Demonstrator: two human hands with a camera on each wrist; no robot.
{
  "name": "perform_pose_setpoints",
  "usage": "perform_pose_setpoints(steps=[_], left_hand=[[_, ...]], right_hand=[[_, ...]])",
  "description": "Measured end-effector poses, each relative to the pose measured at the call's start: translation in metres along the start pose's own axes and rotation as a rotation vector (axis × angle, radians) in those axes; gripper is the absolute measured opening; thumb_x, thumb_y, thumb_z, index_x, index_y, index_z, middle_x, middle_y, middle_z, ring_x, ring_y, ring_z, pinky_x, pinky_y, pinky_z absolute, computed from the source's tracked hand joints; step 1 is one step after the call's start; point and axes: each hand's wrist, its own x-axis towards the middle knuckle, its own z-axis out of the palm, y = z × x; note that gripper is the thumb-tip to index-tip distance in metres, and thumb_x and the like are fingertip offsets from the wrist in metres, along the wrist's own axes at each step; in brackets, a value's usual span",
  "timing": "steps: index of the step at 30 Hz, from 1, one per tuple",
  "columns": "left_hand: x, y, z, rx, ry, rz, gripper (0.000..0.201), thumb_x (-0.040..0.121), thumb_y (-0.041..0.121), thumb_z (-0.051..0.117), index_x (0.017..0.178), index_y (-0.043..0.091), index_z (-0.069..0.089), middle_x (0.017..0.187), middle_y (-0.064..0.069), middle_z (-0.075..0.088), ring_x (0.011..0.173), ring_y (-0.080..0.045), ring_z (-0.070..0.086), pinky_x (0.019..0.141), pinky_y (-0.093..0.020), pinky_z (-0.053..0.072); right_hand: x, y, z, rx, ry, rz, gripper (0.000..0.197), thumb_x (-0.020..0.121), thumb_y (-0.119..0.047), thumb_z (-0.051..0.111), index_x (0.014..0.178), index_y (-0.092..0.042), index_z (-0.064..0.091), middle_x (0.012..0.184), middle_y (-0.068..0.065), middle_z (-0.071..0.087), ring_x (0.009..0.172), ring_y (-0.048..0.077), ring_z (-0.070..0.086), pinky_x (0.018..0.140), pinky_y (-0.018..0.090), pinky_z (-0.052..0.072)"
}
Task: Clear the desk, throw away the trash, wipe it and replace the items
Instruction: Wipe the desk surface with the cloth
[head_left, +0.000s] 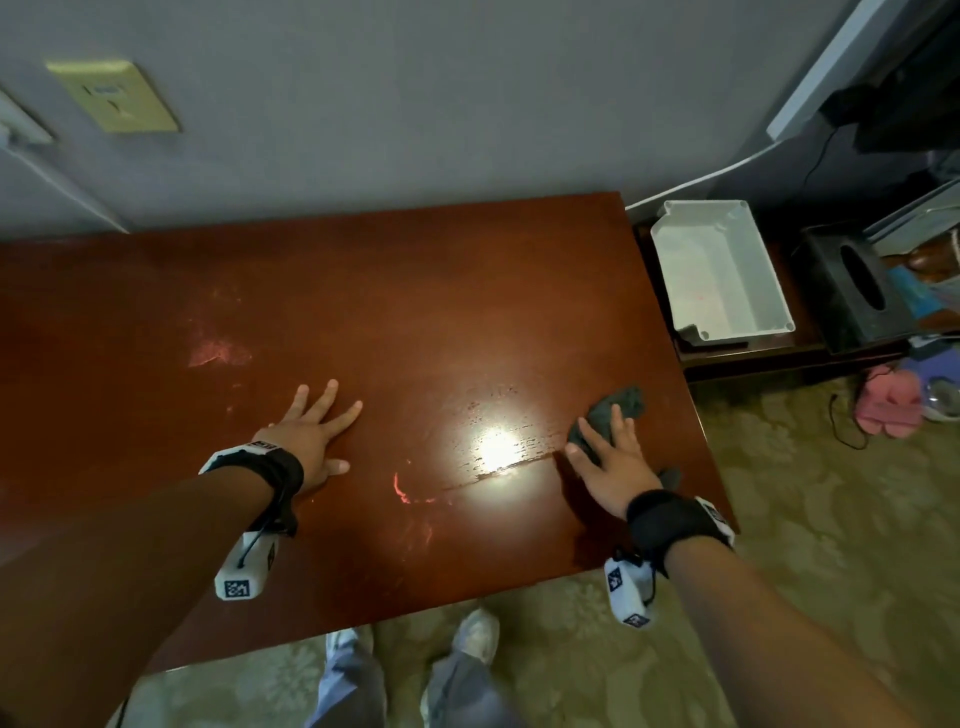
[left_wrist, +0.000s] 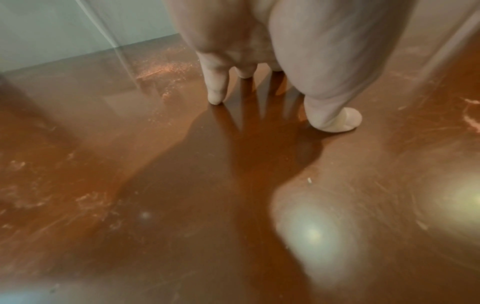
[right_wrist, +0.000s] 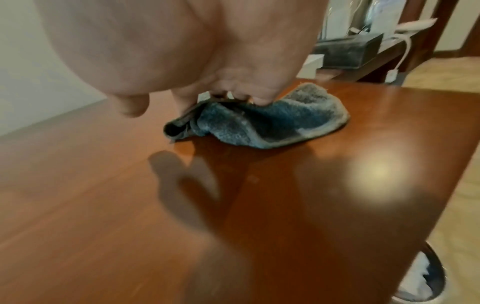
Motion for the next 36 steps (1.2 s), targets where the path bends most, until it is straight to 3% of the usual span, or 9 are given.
perform_pose_setpoints(steps=[5, 9, 13, 15, 18, 22, 25, 29, 36], left_hand=[[0.000, -0.003, 0.000, 0.001, 0.003, 0.012, 0.086, 0.094, 0.051, 0.053, 0.147, 0.054, -0.014, 0.153, 0.013, -0.038, 0.147, -0.026, -0.024, 0.115, -0.056, 0.027], [0.002, -0.003, 0.000, 0.014, -0.010, 0.022, 0.086, 0.095, 0.051, 0.053, 0.146, 0.054, -0.016, 0.154, 0.011, -0.038, 0.147, -0.027, -0.024, 0.116, -0.057, 0.026], [0.004, -0.004, 0.002, 0.020, 0.001, 0.018, 0.088, 0.094, 0.051, 0.054, 0.146, 0.054, -0.017, 0.152, 0.011, -0.040, 0.146, -0.027, -0.025, 0.116, -0.058, 0.024], [0.005, -0.004, 0.004, 0.022, 0.014, 0.023, 0.088, 0.094, 0.051, 0.053, 0.146, 0.054, -0.017, 0.151, 0.011, -0.040, 0.146, -0.027, -0.025, 0.116, -0.059, 0.023], [0.005, -0.004, 0.004, 0.022, 0.012, 0.025, 0.087, 0.094, 0.052, 0.053, 0.146, 0.054, -0.017, 0.152, 0.011, -0.040, 0.146, -0.027, -0.024, 0.116, -0.058, 0.023], [0.006, -0.004, 0.004, 0.018, 0.007, 0.025, 0.087, 0.094, 0.053, 0.053, 0.146, 0.054, -0.017, 0.152, 0.012, -0.040, 0.146, -0.027, -0.025, 0.116, -0.057, 0.024], [0.006, -0.004, 0.003, 0.030, 0.004, 0.017, 0.088, 0.094, 0.053, 0.053, 0.146, 0.054, -0.018, 0.151, 0.011, -0.041, 0.146, -0.027, -0.025, 0.116, -0.057, 0.024], [0.005, -0.003, 0.004, 0.033, 0.015, 0.007, 0.088, 0.094, 0.052, 0.053, 0.146, 0.054, -0.018, 0.150, 0.012, -0.042, 0.146, -0.026, -0.024, 0.116, -0.056, 0.027], [0.003, -0.002, 0.003, 0.047, 0.036, 0.008, 0.088, 0.093, 0.053, 0.052, 0.145, 0.054, -0.018, 0.147, 0.013, -0.043, 0.147, -0.026, -0.022, 0.115, -0.056, 0.027]], right_hand=[[-0.027, -0.093, 0.069, -0.273, -0.118, -0.307, 0.072, 0.092, -0.075, 0.018, 0.155, -0.040, 0.011, 0.159, 0.000, -0.028, 0.147, 0.027, -0.025, 0.120, 0.049, -0.008], [-0.044, -0.140, 0.122, -0.358, -0.176, -0.430, 0.077, 0.091, -0.076, 0.016, 0.156, -0.036, 0.006, 0.160, 0.000, -0.028, 0.146, 0.027, -0.027, 0.120, 0.050, -0.009], [-0.041, -0.131, 0.120, -0.331, -0.164, -0.393, 0.071, 0.093, -0.073, 0.013, 0.155, -0.040, 0.002, 0.160, -0.004, -0.026, 0.148, 0.022, -0.023, 0.122, 0.047, -0.004], [-0.036, -0.111, 0.100, -0.287, -0.143, -0.302, 0.070, 0.092, -0.074, 0.010, 0.154, -0.044, -0.001, 0.159, -0.007, -0.028, 0.148, 0.021, -0.022, 0.121, 0.047, 0.000], [-0.024, -0.057, 0.060, -0.182, -0.061, -0.119, 0.069, 0.092, -0.073, 0.012, 0.153, -0.045, 0.000, 0.158, -0.005, -0.030, 0.147, 0.022, -0.022, 0.120, 0.049, 0.004], [-0.012, 0.031, 0.006, 0.043, 0.081, 0.112, 0.066, 0.096, -0.066, 0.027, 0.155, -0.040, 0.011, 0.160, -0.003, -0.026, 0.149, 0.023, -0.020, 0.122, 0.041, 0.000], [-0.006, 0.064, -0.012, 0.185, 0.115, 0.207, 0.069, 0.094, -0.069, 0.029, 0.155, -0.041, 0.011, 0.161, -0.006, -0.026, 0.149, 0.020, -0.021, 0.122, 0.047, 0.002], [0.006, 0.040, -0.007, 0.192, 0.192, 0.265, 0.077, 0.092, -0.073, 0.025, 0.156, -0.035, 0.009, 0.161, 0.003, -0.025, 0.149, 0.027, -0.020, 0.121, 0.047, -0.005], [0.013, -0.067, 0.043, -0.172, 0.045, -0.111, 0.082, 0.086, -0.082, 0.012, 0.155, -0.039, 0.006, 0.158, 0.000, -0.030, 0.146, 0.028, -0.026, 0.120, 0.050, -0.008]])
